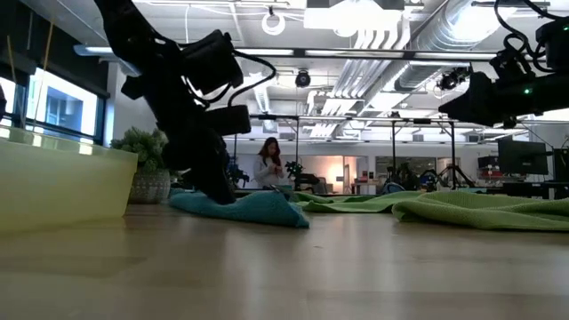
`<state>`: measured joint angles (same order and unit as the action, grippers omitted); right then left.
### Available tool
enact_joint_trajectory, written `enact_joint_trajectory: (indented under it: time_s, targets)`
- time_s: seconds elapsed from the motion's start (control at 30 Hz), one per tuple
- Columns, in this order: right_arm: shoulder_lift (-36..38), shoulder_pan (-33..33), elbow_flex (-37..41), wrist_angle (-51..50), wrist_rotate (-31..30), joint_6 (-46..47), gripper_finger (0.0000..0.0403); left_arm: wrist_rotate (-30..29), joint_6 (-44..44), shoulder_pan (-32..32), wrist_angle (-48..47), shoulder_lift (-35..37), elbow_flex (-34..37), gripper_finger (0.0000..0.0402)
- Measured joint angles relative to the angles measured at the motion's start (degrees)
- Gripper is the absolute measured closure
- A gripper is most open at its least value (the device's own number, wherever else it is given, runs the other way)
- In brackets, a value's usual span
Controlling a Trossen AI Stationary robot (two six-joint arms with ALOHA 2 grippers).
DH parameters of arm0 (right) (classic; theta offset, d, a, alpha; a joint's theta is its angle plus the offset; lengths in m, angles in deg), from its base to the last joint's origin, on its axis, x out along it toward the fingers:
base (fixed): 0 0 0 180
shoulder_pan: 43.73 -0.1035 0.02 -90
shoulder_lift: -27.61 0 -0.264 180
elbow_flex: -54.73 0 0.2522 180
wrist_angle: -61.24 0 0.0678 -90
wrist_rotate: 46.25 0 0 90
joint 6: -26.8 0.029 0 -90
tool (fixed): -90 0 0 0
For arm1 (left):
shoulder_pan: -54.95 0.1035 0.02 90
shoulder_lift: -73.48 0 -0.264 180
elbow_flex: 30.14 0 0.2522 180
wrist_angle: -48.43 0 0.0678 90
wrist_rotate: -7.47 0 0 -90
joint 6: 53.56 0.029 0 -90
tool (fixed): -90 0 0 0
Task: Roll microfiber towels into tight, uniform cylinder then place into a basket
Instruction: Adjust the blue towels
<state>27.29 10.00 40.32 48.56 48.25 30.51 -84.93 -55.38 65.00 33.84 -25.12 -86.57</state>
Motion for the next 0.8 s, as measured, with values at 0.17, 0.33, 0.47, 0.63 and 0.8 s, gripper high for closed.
enact_joint_trajectory:
  time_s: [0.17,0.33,0.47,0.63,0.8]
  targets:
    - [0.0,0.0,0.0,0.0,0.0,-4.7,0.0199,0.7,2.0,-1.8,5.6,-1.6,0.1,0.0234]
    - [0.0,-0.2,0.0,0.3,0.2,-2.5,0.0199,0.8,2.0,-3.2,10.7,-3.6,0.2,0.0234]
    - [0.0,-0.9,0.0,0.3,0.5,13.1,0.0199,0.8,1.9,-4.0,13.6,-5.6,-0.6,0.0234]
    - [0.0,-0.9,0.0,0.4,0.6,19.3,0.0199,0.7,1.8,-5.5,14.2,-9.7,-5.4,0.0234]
    - [0.0,-0.9,0.0,0.8,0.6,22.7,0.0199,0.8,2.0,-7.1,13.7,-14.6,-12.2,0.0234]
